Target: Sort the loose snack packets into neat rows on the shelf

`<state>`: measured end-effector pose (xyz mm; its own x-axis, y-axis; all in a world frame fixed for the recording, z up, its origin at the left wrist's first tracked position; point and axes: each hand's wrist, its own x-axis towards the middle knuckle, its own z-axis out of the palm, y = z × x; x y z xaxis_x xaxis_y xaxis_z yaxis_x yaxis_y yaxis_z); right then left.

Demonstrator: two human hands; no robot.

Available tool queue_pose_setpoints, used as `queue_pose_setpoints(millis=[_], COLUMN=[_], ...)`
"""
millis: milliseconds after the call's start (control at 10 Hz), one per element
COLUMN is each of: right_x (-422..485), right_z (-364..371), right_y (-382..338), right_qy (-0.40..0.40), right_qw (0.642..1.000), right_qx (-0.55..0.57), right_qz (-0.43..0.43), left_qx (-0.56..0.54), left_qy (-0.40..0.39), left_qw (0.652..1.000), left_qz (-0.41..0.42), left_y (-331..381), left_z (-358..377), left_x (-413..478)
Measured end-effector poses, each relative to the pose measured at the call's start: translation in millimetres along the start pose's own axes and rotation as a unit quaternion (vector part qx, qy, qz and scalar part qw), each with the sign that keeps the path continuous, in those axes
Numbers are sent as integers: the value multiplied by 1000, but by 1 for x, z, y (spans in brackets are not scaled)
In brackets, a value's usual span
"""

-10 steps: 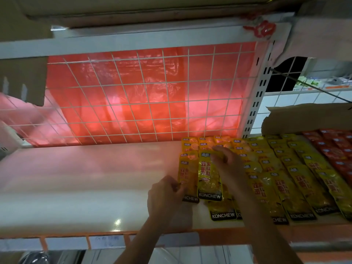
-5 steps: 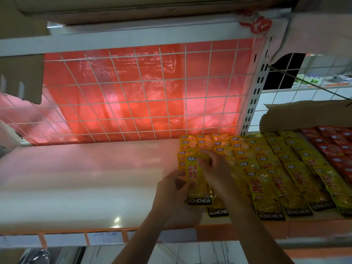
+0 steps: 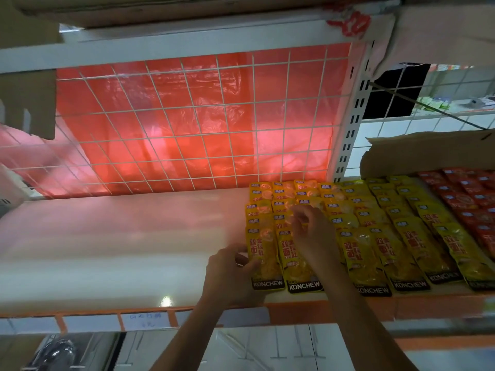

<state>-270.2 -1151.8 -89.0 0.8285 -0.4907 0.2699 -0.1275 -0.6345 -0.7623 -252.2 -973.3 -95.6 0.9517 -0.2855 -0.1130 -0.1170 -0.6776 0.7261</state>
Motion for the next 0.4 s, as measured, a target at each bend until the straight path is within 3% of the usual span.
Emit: queue_pose_setpoints(millis=[300,400], right_x=[-17,-26], right_z=[-13,-15], right_y=[11,14], right_qy=[10,10], right_qw=[999,999], right_qx=[-10,-44], right_qz=[-28,-29], left_qx=[108,111], left_qy=[8,44], left_qw=[994,993], left_qz=[25,17], left_y=[6,12], left_z=[1,1], left_x=[-12,-13])
